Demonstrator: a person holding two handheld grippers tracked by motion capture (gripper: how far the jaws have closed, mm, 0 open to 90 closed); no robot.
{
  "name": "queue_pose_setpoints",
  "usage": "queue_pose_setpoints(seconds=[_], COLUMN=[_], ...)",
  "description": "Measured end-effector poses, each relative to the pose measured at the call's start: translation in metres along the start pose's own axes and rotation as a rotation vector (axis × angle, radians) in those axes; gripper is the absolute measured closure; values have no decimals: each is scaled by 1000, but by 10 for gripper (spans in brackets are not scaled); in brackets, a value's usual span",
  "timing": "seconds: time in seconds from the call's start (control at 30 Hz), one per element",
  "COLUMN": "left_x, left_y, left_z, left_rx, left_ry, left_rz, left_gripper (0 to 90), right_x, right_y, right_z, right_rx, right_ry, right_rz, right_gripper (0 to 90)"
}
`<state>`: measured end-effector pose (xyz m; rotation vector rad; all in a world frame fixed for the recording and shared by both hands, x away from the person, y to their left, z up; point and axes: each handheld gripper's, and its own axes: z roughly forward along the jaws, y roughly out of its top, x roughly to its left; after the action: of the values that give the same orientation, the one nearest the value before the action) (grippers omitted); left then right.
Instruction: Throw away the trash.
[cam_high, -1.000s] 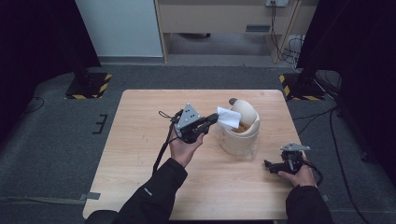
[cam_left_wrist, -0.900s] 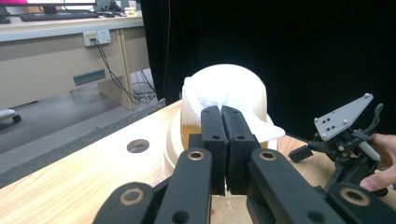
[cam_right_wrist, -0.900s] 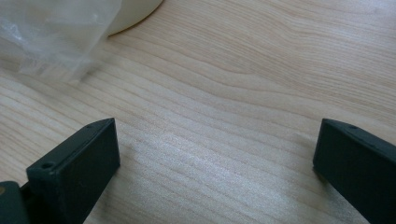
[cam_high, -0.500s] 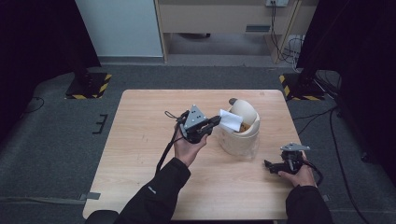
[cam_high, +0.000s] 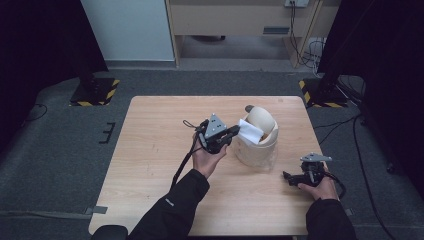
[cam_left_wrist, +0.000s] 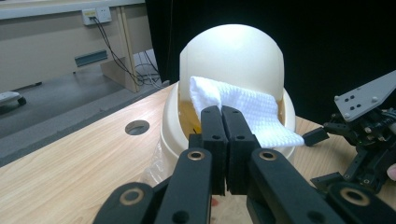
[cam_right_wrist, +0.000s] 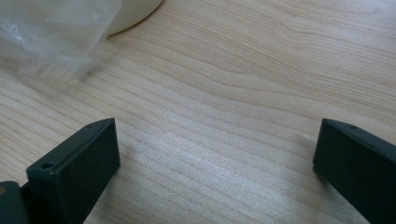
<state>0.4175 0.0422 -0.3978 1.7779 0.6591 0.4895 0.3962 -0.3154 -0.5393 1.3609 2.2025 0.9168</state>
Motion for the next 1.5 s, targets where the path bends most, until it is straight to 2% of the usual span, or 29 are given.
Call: queue_pose_setpoints(seconds=[0.37, 1.1, 1.43, 1.5], left_x=[-6, -9, -5, -5], left_y=[-3, -8, -13, -11], left_z=[14, 42, 57, 59], left_rx=[30, 97, 129, 144], left_ry=[-2, 12, 6, 5], left_rz=[11, 27, -10, -7], left_gripper=[883, 883, 880, 879], right_x=[0, 0, 0, 0], right_y=[0, 0, 0, 0], right_z=[0, 0, 0, 0], right_rx=[0, 0, 0, 1], right_ry=[0, 0, 1, 1], right_rz=[0, 0, -1, -1], right_gripper=[7, 7, 7, 7])
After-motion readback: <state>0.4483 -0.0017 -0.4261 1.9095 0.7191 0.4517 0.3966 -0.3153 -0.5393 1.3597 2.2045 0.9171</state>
